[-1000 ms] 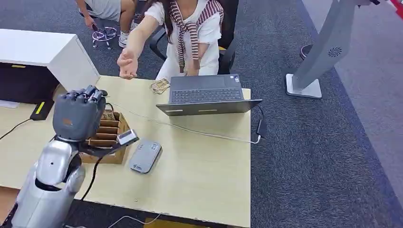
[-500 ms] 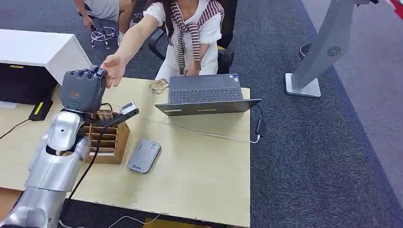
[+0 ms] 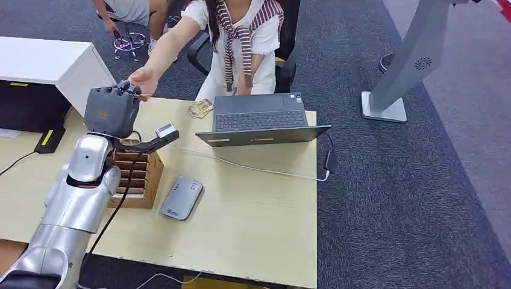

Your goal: Pass the card to the sensor for recognition and then transmit it.

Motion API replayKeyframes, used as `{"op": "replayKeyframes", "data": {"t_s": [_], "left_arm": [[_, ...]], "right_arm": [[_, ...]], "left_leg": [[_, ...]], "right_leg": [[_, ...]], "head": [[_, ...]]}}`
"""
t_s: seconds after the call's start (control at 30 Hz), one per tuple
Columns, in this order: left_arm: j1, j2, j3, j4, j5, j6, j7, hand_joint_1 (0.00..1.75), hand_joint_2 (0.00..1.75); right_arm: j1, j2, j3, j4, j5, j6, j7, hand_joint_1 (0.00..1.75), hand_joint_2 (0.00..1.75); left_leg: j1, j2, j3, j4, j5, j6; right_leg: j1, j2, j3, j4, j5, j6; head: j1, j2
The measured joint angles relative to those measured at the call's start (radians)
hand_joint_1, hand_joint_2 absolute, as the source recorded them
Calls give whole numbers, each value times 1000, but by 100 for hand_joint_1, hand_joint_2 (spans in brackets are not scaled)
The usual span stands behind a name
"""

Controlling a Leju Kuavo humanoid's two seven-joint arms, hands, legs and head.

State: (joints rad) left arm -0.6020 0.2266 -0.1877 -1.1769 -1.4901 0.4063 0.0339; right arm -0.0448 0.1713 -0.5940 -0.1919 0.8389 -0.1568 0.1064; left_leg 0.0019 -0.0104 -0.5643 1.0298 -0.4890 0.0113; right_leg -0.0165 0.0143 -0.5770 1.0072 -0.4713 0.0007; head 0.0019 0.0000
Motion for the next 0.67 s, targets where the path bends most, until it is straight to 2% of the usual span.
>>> {"op": "replayKeyframes", "data": {"t_s": [0.23,0.5,0.63,0.67], "left_arm": [[4,-12,0,10,21,-4,26,0,175],[25,-28,1,5,49,2,26,0,175],[64,-34,15,-42,183,23,-35,0,175],[96,-36,21,-84,254,27,-67,0,175]], "right_arm": [[0,0,0,0,2,5,0,0,175],[1,0,0,0,2,-3,2,0,175],[2,0,0,0,1,-6,3,0,175],[3,0,-2,0,-2,-7,2,0,175]], "left_leg": [[0,0,-1,0,0,0],[0,0,-1,0,0,0],[0,0,-1,0,0,0],[0,0,-1,0,0,0]], "right_leg": [[0,0,0,0,0,0],[0,0,0,0,0,0],[0,0,-1,0,0,0],[0,0,-1,0,0,0]], "head": [[0,0],[0,0],[0,0],[0,0]]}}
